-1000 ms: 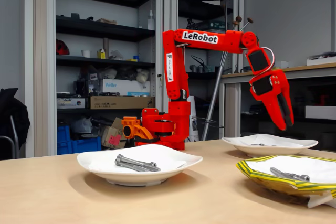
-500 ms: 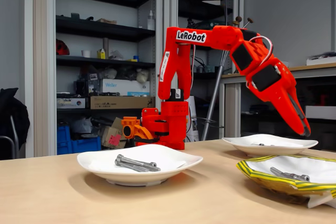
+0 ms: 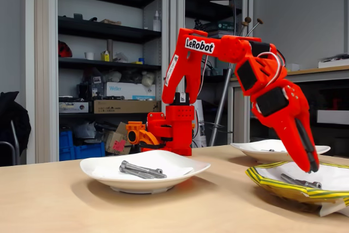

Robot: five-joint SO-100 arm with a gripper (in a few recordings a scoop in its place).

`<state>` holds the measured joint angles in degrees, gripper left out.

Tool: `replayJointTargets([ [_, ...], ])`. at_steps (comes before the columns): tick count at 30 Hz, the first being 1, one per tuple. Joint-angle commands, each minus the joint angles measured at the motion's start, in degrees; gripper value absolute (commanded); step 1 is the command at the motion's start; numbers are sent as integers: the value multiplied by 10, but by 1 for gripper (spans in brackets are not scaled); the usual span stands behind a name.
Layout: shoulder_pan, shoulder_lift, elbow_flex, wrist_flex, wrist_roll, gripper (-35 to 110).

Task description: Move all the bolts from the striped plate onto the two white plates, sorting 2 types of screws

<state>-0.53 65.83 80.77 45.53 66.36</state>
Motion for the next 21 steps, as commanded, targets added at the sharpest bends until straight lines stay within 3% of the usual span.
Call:
replayJointTargets([
  [1, 17, -2, -33, 17, 0, 10],
  [21, 64, -25, -54, 42, -14, 9],
])
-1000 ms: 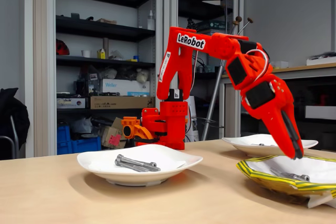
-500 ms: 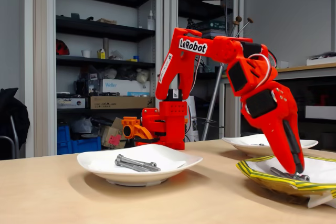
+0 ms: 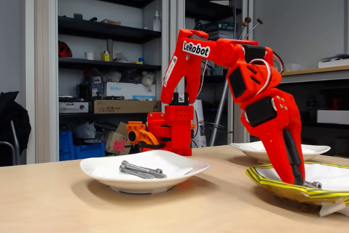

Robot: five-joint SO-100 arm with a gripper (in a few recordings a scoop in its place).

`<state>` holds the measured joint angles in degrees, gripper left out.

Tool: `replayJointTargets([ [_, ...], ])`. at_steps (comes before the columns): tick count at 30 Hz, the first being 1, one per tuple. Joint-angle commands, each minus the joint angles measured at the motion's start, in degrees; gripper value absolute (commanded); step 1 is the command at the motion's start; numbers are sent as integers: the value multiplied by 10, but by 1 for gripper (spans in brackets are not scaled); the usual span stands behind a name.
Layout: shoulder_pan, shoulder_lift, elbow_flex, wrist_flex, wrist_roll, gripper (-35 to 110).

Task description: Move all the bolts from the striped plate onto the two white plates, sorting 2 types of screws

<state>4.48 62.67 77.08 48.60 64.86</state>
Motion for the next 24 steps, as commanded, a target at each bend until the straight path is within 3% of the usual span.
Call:
replayJointTargets([
  [1, 14, 4, -21, 12, 3, 9],
  [24, -16, 6, -69, 47, 29, 10],
])
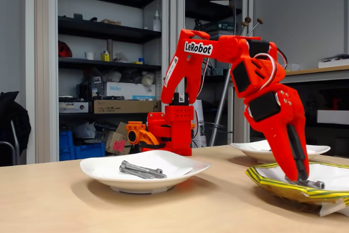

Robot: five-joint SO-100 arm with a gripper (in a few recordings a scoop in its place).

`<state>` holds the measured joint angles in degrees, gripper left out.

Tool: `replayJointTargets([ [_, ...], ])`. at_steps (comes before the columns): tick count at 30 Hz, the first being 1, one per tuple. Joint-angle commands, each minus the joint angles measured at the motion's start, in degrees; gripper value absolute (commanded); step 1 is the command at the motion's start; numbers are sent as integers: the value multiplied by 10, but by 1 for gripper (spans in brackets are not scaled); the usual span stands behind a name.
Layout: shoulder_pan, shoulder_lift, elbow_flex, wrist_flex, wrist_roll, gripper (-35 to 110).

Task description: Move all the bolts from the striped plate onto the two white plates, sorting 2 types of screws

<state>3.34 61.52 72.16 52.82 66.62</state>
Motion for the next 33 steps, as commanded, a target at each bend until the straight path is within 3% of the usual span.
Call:
replayJointTargets([
  [1, -6, 18, -22, 5, 13, 10],
  [33, -9, -85, -47, -15, 46, 7],
])
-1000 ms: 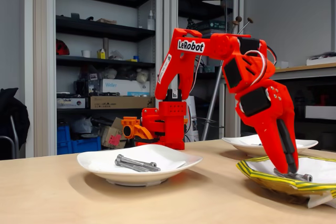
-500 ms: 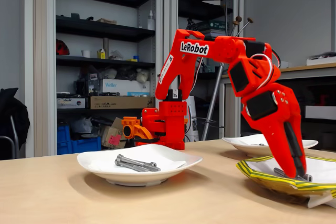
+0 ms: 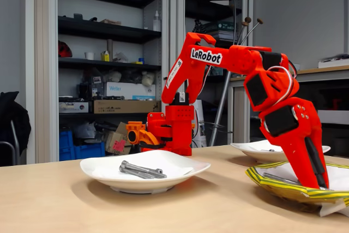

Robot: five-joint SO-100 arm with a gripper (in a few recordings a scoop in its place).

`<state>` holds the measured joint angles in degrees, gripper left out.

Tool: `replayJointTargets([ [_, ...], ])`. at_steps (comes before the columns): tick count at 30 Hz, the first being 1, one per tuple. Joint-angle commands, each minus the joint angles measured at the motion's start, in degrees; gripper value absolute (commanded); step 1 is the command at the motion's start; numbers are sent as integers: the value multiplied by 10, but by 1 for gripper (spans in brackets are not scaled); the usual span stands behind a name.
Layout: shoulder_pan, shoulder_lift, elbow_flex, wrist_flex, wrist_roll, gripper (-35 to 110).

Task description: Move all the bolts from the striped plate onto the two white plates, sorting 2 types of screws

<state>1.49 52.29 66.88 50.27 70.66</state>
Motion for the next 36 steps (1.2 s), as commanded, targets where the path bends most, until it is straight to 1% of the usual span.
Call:
replayJointTargets([
  [1, 11, 7, 5, 14, 4, 7],
  [6, 22, 7, 6, 25, -11, 5],
  [9, 27, 11, 5, 39, -12, 0],
  [22, 8, 39, -45, 105, -36, 0],
  [29, -19, 47, -116, 163, -38, 0],
  [36, -60, 42, -120, 142, -7, 5],
])
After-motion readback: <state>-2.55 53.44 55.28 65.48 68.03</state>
